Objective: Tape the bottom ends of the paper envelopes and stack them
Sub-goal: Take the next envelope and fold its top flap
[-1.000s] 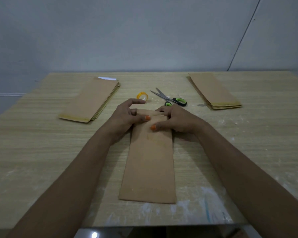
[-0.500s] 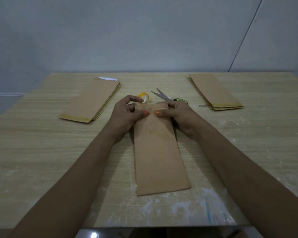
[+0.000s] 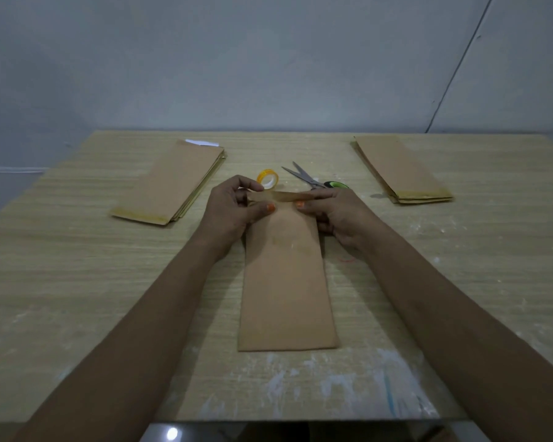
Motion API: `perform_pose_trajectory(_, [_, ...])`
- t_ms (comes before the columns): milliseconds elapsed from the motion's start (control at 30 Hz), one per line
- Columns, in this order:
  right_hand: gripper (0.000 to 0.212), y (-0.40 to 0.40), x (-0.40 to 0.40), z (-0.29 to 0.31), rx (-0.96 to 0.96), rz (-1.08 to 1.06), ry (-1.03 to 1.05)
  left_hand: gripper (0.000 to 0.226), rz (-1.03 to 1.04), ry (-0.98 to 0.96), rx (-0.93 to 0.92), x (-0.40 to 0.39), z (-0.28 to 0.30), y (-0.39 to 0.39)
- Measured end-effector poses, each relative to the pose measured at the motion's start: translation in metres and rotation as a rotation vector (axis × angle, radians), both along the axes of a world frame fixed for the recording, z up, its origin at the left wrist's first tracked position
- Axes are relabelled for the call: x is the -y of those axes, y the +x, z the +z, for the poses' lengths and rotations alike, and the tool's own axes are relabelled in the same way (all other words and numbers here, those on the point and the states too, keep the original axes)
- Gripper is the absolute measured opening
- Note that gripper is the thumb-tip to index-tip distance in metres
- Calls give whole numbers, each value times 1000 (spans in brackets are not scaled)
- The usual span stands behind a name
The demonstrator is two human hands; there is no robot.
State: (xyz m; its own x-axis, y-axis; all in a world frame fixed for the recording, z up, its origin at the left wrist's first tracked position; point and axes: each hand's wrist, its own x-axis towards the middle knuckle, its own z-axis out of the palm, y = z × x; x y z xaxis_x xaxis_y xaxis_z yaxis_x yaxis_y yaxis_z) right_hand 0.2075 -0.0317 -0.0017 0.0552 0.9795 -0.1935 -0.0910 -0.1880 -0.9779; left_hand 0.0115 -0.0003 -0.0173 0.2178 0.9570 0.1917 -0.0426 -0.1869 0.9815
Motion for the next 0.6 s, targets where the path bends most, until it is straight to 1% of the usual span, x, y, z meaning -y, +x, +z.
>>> perform_pose_trajectory(100, [21,0,0,1,-19,17,3,32,-8,-22,-13,-1,1,-1])
perform_pose_trajectory(300, [23,-1,4,5,-69,43,39,20,19,-40,-37,-1,3,-3])
perform_pose_trajectory(433, [22,-4,5,6,-73,35,64,21,70,-26,-55,-2,3,-3])
perform_pose_trajectory(500, [23,-4,5,5,-67,35,75,21,68,-2,-63,-3,2,-4])
perform_pose_trajectory(600, [26,-4,3,2,-25,25,103,20,91,115,-143,-3,1,-6])
